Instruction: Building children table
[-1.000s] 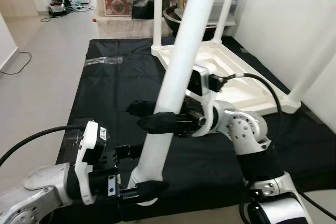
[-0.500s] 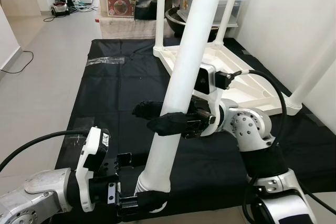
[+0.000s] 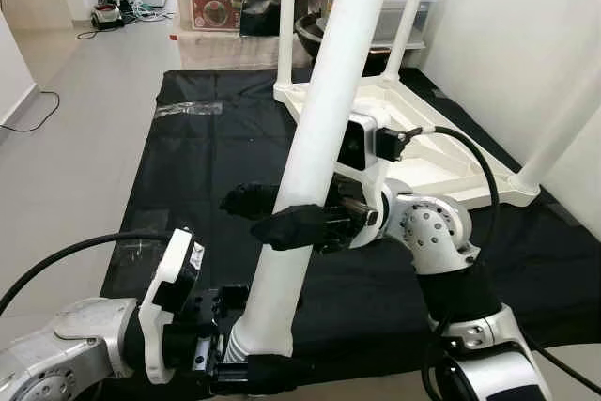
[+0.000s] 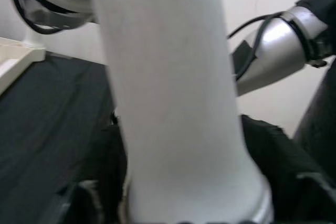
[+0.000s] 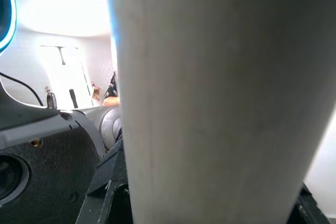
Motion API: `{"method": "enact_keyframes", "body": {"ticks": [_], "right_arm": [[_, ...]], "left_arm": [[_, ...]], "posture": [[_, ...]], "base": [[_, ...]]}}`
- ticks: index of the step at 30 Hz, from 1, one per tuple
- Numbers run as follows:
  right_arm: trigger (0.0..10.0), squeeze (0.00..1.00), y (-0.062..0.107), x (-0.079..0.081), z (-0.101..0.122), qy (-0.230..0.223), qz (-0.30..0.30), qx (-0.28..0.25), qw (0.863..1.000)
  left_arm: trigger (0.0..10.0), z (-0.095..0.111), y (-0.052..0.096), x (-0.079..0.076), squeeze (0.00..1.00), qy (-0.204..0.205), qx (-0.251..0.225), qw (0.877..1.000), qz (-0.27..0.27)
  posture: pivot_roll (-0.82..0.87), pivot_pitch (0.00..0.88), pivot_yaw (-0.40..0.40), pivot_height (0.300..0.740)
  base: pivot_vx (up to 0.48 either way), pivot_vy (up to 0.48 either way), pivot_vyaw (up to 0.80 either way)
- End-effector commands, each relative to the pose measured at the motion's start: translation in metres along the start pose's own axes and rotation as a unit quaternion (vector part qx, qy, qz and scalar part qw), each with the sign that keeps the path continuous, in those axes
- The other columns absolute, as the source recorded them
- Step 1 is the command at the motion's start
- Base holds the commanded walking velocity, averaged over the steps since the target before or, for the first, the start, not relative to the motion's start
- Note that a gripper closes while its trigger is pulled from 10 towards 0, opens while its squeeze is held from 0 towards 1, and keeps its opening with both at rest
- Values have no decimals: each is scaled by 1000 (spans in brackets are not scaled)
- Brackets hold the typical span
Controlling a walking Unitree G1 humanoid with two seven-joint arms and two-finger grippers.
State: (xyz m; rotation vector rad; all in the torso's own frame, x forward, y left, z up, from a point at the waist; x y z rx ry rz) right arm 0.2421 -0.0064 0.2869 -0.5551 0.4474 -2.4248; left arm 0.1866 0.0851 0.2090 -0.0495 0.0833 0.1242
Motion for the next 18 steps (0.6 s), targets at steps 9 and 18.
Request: {"method": "enact_keyframes", "body": {"ticks": [9, 18], "right_arm": [[0, 0, -9, -3, 7, 34, -7, -8, 999], [10000, 1000, -2, -34, -1, 28, -136, 13, 990]], "left_arm": [[0, -5, -2, -4, 0, 15, 5, 1000, -12], [0, -5, 1, 5, 0, 6, 5, 1000, 21]], "posture": [[111, 0, -73, 740], [109, 0, -72, 740]], "base": [[0, 0, 0], [0, 0, 0]]}}
Point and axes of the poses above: a point about 5 cm out from each wrist's last joint towards the gripper, its own y axis pointing back from the gripper into the wrist, its own z axis along the axis of the wrist's last joint, x = y × z, the point moved 5 cm from there along -y, pointing out of the wrist towards the gripper, and after that the axes turned 6 degrees about -y, right-handed, at the moved point
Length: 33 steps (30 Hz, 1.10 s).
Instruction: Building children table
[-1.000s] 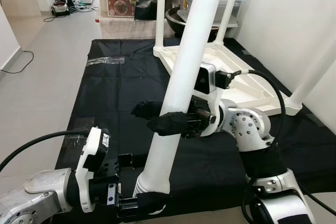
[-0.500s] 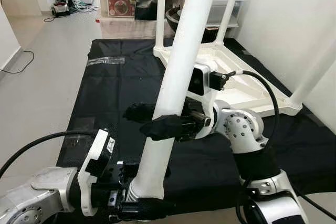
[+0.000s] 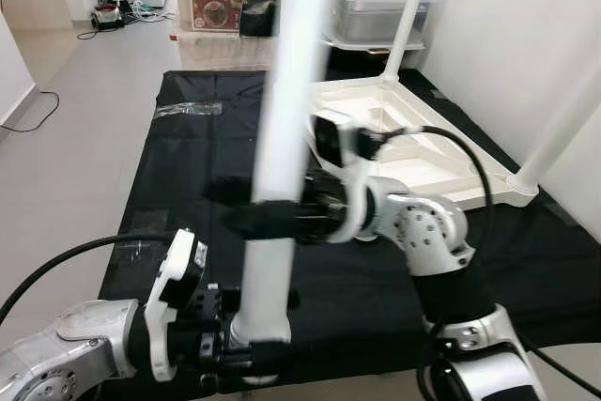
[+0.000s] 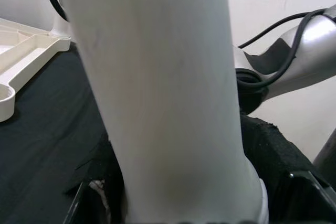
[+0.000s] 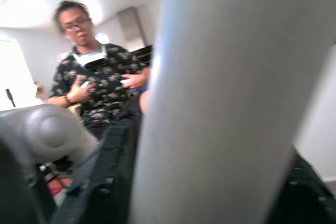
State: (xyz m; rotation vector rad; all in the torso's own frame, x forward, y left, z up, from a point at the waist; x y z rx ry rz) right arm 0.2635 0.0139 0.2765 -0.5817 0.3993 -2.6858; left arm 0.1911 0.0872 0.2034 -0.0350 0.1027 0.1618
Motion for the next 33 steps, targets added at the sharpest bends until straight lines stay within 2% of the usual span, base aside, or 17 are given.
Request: {"method": "enact_keyframes", "body": {"ticks": [1, 3, 4, 6, 8, 9, 11, 12, 13, 14, 16, 17, 18, 19, 25, 29, 33], "right_arm": [[10000, 314, 1, -6, 2, 10, -30, -1, 1000], [10000, 314, 3, -7, 3, 13, -38, -2, 999], [10000, 0, 6, -14, 7, 21, -75, -16, 997], [10000, 0, 9, -20, 10, 26, -102, -27, 994], [10000, 0, 17, -34, 16, 39, -175, -55, 982], [10000, 0, 17, -34, 16, 39, -175, -55, 982], [10000, 0, 25, -41, 18, 33, -217, -78, 973], [10000, 0, 25, -41, 18, 33, -217, -78, 973], [10000, 0, 26, -41, 18, 24, -223, -88, 971], [10000, 0, 26, -41, 18, 24, -223, -88, 971], [10000, 0, 28, -43, 16, 8, -239, -103, 965], [10000, 0, 28, -43, 16, 8, -239, -103, 965], [10000, 0, 28, -45, 14, -6, -251, -112, 962], [10000, 0, 27, -50, 10, -24, -265, -122, 956], [10000, 0, 25, -60, 4, -61, -292, -147, 943], [10000, 0, 22, -85, -5, -113, -352, -198, 908], [10000, 0, 24, -92, -5, -119, -375, -213, 894]], "left_arm": [[0, 0, 3, 4, 0, -11, 2, 1000, 17], [0, 0, 4, 7, 0, -16, 4, 1000, 26], [0, -4, 7, 17, 0, -34, 26, 997, 61], [0, -6, 10, 24, 0, -47, 42, 994, 85], [784, -19, 23, 58, 0, -103, 113, 969, 194], [784, -19, 23, 58, 0, -103, 113, 969, 194], [510, -26, 37, 84, 0, -148, 168, 934, 279], [510, -26, 37, 84, 0, -148, 168, 934, 279], [2980, -28, 43, 94, 0, -170, 194, 914, 312], [2980, -28, 43, 94, 0, -170, 194, 914, 312], [3725, -28, 53, 108, 0, -214, 235, 878, 359], [3725, -28, 53, 108, 0, -214, 235, 878, 359], [6000, -28, 56, 115, 0, -230, 251, 860, 380], [5843, -29, 59, 123, 0, -248, 268, 841, 399], [6588, -31, 56, 133, 0, -275, 287, 817, 419], [8118, -43, 22, 145, 0, -342, 337, 787, 388], [8706, -43, 13, 147, 0, -354, 342, 782, 382]], "posture": [[107, 0, -73, 740], [107, 0, -73, 740], [105, 0, -73, 740], [105, 0, -73, 740], [99, 0, -74, 740], [99, 0, -74, 740], [99, 0, -74, 740], [99, 0, -74, 740], [93, 0, -75, 740], [93, 0, -75, 740], [93, 0, -79, 740], [93, 0, -79, 740], [92, 0, -80, 740], [93, 0, -79, 740], [100, 0, -84, 740], [103, 0, -86, 740], [103, 0, -86, 740]], "base": [[0, 0, 0], [0, 0, 0], [0, 0, 0], [0, 0, 0], [0, 0, 0], [0, 0, 0], [0, 0, 0], [0, 0, 0], [0, 0, 0], [0, 0, 0], [0, 0, 0], [0, 0, 0], [0, 0, 0], [0, 0, 0], [0, 0, 0], [0, 0, 0], [0, 0, 0]]}}
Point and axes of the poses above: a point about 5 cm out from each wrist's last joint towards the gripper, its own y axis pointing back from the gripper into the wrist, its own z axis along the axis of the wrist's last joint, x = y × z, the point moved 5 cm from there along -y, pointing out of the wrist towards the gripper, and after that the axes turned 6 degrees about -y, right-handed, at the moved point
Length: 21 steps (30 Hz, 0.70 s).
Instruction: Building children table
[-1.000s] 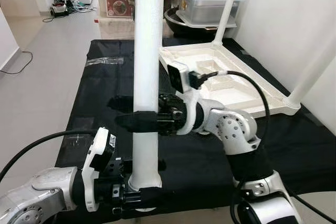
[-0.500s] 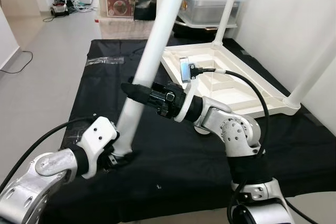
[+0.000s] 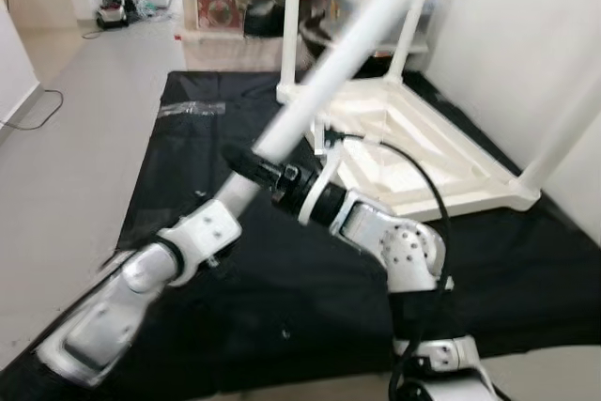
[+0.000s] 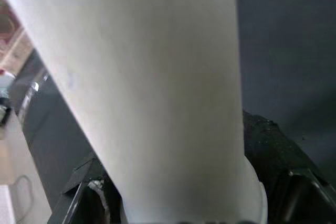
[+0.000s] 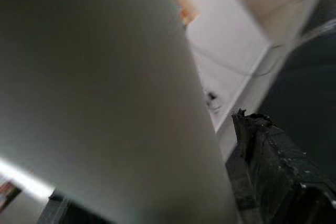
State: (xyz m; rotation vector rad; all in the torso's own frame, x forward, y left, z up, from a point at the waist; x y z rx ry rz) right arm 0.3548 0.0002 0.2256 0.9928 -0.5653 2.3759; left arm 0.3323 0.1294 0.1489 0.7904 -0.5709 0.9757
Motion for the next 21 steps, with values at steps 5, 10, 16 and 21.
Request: {"method": "enact_keyframes", "body": {"ticks": [5, 10, 16, 21], "right_arm": [[10000, 0, -26, -3, -2, -39, -64, -69, 995], [471, 0, -21, -29, 5, -101, -146, -119, 977], [0, 0, -20, -39, -9, -191, -185, -117, 957], [0, 0, -25, -30, -8, -207, -175, -116, 956]], "left_arm": [[9490, 25, -16, -24, 0, -67, -14, 997, -25], [10000, 32, -23, -37, 0, -89, -16, 995, -36], [10000, 40, -34, -41, 0, -108, -15, 994, -29], [10000, 33, -39, -39, 0, -133, -2, 991, -16]], "posture": [[101, 0, -82, 740], [96, 0, -79, 740], [89, 0, -78, 740], [84, 0, -79, 740]], "base": [[0, 0, 0], [0, 0, 0], [0, 0, 0], [0, 0, 0]]}}
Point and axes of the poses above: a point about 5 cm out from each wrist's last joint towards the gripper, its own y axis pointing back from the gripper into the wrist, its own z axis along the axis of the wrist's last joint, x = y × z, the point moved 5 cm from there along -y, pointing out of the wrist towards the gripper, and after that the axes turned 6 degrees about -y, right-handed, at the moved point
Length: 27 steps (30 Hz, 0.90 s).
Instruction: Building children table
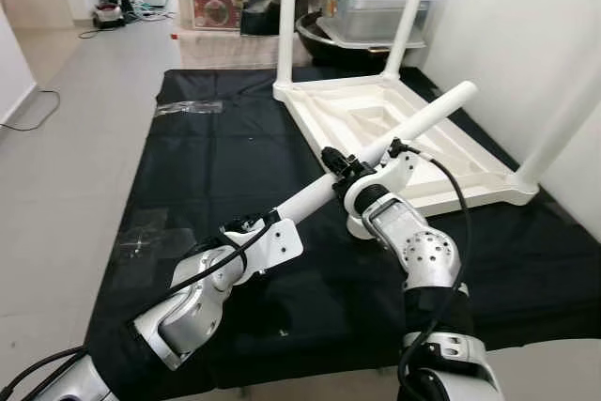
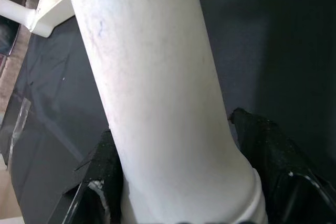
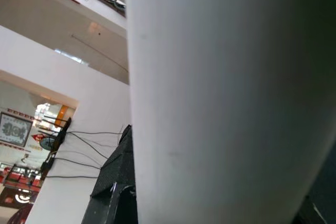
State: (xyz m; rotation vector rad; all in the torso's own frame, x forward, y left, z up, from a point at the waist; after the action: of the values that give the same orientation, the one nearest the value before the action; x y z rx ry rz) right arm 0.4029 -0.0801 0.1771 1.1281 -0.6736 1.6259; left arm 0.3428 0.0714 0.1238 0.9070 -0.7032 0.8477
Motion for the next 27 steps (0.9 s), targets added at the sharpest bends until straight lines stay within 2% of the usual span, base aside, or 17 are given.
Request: {"method": "enact_keyframes", "body": {"ticks": [1, 2, 5, 6, 14, 15, 16, 17, 18, 19, 21, 22, 23, 24, 25, 26, 27], "right_arm": [[0, 0, -12, 64, -77, -74, 68, 85, 991], [0, 0, -12, 66, -76, -77, 64, 82, 992], [0, 0, -12, 67, -76, -77, 63, 82, 992], [0, 0, -11, 66, -77, -75, 62, 83, 992], [0, 0, -11, 68, -74, -49, 72, 78, 993], [0, 0, -11, 70, -65, -19, 86, 63, 994], [0, 0, -15, 70, -50, 4, 91, 47, 995], [0, 0, -15, 70, -50, 4, 91, 47, 995], [0, 0, -19, 69, -32, 29, 95, 25, 995], [0, 0, -19, 69, -32, 29, 95, 25, 995], [0, 0, -24, 69, 6, 56, 93, -20, 994], [0, 0, -24, 69, 6, 56, 93, -20, 994], [0, 0, -25, 70, 21, 65, 93, -39, 993], [0, 0, -26, 71, 39, 74, 92, -62, 991], [0, 0, -25, 72, 54, 82, 90, -83, 989], [0, 0, -25, 72, 54, 82, 90, -83, 989], [0, 0, -24, 74, 79, 93, 86, -118, 985]], "left_arm": [[10000, 2, -2, 4, 0, -38, -2, 999, 16], [10000, -2, -2, 8, 0, -52, 7, 998, 34], [10000, -4, -1, 13, 0, -59, 7, 997, 46], [10000, -5, 1, 16, 1000, -57, 4, 997, 55], [10000, -10, 10, 36, 1000, -41, -6, 995, 96], [10000, -6, 16, 45, 1000, -16, -23, 993, 114], [10000, 3, 24, 52, 1000, 40, -60, 990, 124], [10000, 3, 24, 52, 1000, 40, -60, 990, 124], [10000, 9, 35, 52, 1000, 79, -90, 986, 118], [10000, 9, 35, 52, 1000, 79, -90, 986, 118], [10000, 19, 55, 41, 1000, 123, -143, 978, 86], [10000, 19, 55, 41, 1000, 123, -143, 978, 86], [10000, 20, 63, 37, 929, 135, -152, 976, 76], [10000, 23, 71, 36, 0, 149, -168, 972, 74], [10000, 25, 78, 37, 0, 161, -178, 968, 76], [10000, 25, 78, 37, 0, 161, -178, 968, 76], [10000, 26, 86, 40, 0, 189, -191, 959, 89]], "posture": [[84, 0, -79, 740], [85, 0, -79, 740], [87, 0, -81, 740], [87, 0, -81, 740], [102, 0, -90, 740], [104, 0, -93, 740], [108, 0, -95, 740], [108, 0, -95, 740], [107, 0, -93, 740], [107, 0, -93, 740], [108, 0, -95, 740], [108, 0, -95, 740], [110, 0, -98, 740], [116, 0, -103, 740], [119, 0, -106, 740], [119, 0, -106, 740], [128, 0, -115, 740]], "base": [[0, 0, 0], [0, 0, 0], [0, 0, 0], [0, 0, 0], [0, 0, 0], [0, 0, 0], [0, 0, 0], [0, 0, 0], [0, 0, 0], [0, 0, 0], [0, 0, 0], [0, 0, 0], [0, 0, 0], [0, 0, 0], [0, 0, 0], [0, 0, 0], [0, 0, 0]]}}
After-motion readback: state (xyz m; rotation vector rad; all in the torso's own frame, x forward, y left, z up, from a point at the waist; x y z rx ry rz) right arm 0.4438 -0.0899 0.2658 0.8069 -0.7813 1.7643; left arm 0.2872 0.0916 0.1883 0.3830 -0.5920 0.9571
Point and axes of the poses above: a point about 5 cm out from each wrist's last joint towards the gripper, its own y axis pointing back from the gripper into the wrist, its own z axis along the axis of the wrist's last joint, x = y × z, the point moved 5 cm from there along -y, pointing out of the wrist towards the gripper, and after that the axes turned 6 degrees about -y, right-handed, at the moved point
